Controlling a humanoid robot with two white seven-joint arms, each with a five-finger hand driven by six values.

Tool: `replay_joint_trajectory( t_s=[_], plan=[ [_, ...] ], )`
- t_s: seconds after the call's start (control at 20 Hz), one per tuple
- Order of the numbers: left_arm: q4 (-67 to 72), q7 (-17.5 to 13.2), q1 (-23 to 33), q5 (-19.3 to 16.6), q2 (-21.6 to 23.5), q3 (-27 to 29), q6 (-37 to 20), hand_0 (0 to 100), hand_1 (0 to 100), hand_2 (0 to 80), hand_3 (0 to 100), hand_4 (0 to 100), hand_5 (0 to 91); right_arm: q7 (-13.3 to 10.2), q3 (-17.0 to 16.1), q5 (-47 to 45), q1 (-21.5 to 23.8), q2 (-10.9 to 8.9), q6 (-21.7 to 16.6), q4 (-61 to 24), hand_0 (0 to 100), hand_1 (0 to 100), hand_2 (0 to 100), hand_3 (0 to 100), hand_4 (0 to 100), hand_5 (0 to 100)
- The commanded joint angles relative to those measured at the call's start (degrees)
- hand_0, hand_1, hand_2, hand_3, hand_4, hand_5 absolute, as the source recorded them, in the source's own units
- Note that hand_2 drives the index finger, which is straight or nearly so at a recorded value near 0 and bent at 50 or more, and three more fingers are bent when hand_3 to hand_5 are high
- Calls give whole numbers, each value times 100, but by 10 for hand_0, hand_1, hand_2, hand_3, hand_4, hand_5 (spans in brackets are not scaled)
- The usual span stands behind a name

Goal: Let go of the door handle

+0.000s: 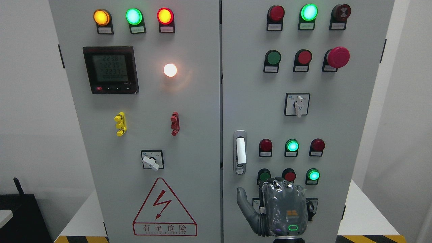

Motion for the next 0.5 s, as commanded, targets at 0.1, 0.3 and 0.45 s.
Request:
replay_joint_trajectory(
  t_s=[0.1, 0.3, 0.45],
  plan=[
    [97, -3, 0, 0, 0, 62, -6, 120, 389, 0, 0, 0, 0, 12, 142, 1, -88, -8, 34, 14, 339, 12, 984, 1000, 931, 970],
    [97, -3, 0, 0, 0, 62, 2, 120, 389, 0, 0, 0, 0, 30, 160, 1, -141, -8, 95, 49, 334, 29, 984, 1000, 932, 970],
    [97, -3, 0, 0, 0, 62, 2, 120, 389, 0, 0, 0, 0, 91, 160, -8, -168, -8, 139, 93, 329, 44, 984, 1000, 932, 970]
  ],
)
